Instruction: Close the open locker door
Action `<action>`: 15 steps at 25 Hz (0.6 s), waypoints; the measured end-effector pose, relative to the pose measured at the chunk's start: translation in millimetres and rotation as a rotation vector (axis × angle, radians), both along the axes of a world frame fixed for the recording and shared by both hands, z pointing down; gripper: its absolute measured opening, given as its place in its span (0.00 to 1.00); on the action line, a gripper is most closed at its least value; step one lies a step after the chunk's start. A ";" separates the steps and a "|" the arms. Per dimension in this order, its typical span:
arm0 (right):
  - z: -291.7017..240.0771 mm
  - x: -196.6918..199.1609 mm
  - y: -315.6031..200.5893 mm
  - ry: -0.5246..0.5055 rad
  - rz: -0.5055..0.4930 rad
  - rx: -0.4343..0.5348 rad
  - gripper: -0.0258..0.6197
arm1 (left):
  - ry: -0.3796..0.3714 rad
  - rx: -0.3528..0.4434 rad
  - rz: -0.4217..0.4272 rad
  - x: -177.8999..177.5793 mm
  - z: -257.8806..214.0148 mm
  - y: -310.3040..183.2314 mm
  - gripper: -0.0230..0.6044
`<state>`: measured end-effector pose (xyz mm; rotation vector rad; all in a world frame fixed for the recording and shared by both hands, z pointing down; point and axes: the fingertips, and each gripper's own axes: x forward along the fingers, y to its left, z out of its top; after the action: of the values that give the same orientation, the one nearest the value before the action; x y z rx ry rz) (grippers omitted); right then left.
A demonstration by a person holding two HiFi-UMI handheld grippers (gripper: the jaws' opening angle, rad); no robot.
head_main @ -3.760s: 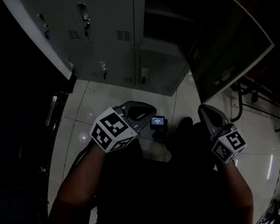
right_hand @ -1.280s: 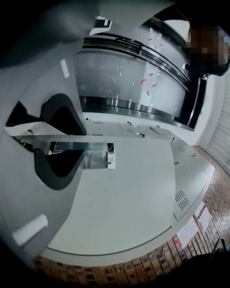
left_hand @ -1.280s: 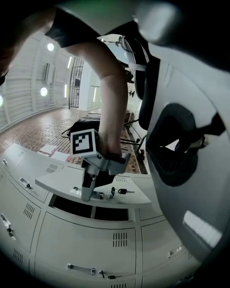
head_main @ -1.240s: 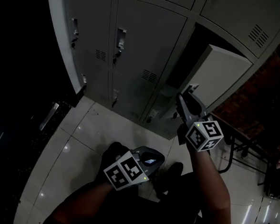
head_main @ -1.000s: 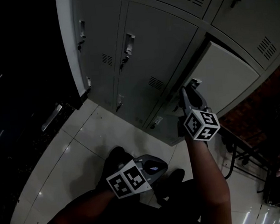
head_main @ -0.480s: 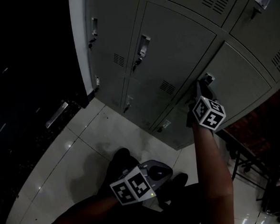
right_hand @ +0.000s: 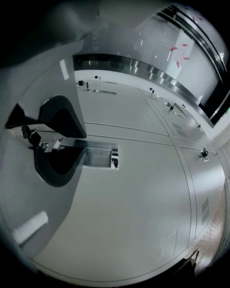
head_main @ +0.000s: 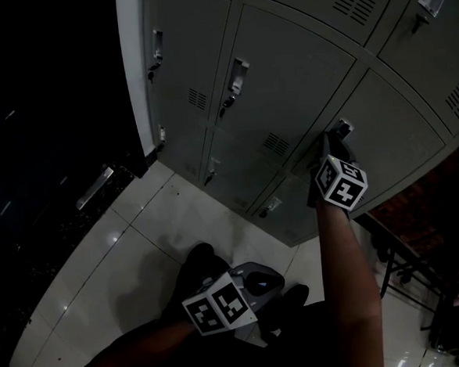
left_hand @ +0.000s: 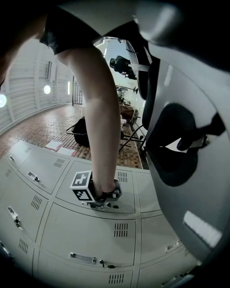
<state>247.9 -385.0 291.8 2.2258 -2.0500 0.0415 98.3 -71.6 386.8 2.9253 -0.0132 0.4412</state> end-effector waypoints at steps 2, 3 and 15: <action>3.9 2.7 3.8 -0.007 0.014 -0.008 0.14 | 0.003 -0.003 0.001 0.0 -0.8 -0.1 0.06; 5.7 3.5 6.8 -0.014 0.017 -0.009 0.14 | 0.005 -0.003 0.002 -0.1 -0.9 0.0 0.06; 15.4 -6.4 70.0 -0.016 -0.096 -0.017 0.04 | 0.008 -0.001 0.008 -1.6 0.9 -0.7 0.06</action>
<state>241.5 -315.0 307.2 2.1214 -2.1527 0.0682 96.7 -72.3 387.7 2.9271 -0.0001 0.4309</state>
